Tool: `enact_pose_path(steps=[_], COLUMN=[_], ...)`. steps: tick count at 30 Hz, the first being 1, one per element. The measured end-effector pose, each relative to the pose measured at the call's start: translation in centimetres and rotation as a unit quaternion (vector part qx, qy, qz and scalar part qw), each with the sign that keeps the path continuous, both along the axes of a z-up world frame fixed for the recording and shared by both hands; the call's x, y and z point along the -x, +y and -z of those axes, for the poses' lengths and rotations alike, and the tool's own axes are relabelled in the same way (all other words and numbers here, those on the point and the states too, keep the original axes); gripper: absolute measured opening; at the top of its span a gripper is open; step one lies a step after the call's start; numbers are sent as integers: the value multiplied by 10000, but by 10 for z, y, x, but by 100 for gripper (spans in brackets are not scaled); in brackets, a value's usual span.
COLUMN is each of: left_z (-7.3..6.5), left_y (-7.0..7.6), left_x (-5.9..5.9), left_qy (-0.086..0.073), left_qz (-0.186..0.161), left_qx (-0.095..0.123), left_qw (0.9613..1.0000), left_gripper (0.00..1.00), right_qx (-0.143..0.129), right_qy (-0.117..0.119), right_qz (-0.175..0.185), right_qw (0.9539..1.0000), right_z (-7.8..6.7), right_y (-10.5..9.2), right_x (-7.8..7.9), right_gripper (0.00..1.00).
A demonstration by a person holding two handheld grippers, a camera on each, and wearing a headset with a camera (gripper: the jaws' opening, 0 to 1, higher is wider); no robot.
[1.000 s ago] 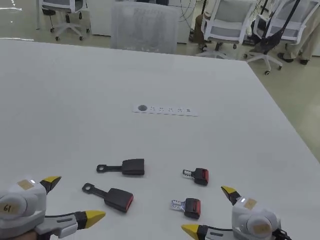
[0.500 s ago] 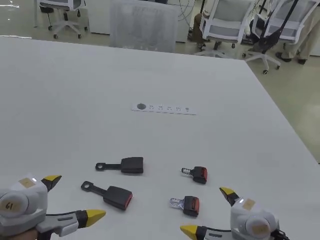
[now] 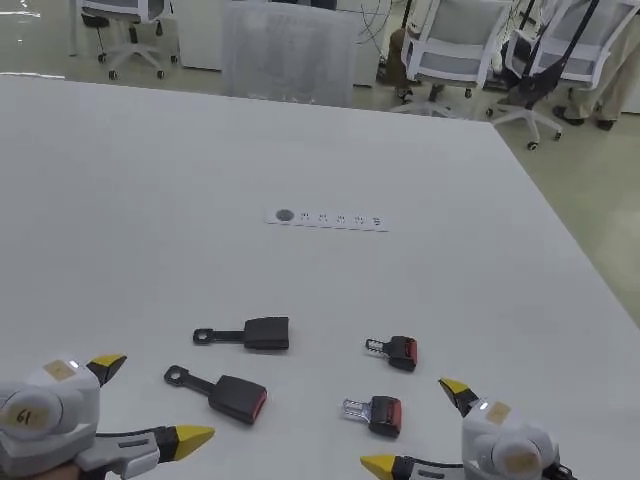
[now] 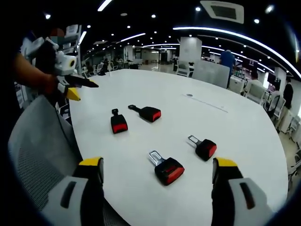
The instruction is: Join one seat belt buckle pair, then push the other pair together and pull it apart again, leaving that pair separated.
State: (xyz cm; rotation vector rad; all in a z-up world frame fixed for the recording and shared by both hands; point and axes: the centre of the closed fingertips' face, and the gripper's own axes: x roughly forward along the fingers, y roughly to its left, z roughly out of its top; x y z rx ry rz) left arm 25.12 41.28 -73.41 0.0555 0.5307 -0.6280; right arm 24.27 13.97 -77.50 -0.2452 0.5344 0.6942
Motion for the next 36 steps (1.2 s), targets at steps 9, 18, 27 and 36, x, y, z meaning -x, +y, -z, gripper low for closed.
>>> enact_pose_path(steps=[9,18,27,36], left_z=[1,4,6,8], left_y=[1,1,-2,-5], left_x=[-4,-9,-10,-12], left_qy=[9,35,80,110], left_qz=[18,66,97,165], left_qx=[-2,-89,-65,-66], left_qw=[10000,9999,9999,9998], left_gripper=[100,100,100,100], right_qx=[6,-42,-25,-23], right_qy=[24,62,147,212], right_qz=[31,60,75,64], right_qw=[10000,10000,9999,9998], right_z=[2,3,9,12], right_y=[0,-1,-5,-5], right_x=[-3,-5,-3,-5], right_gripper=[97,97,96,96])
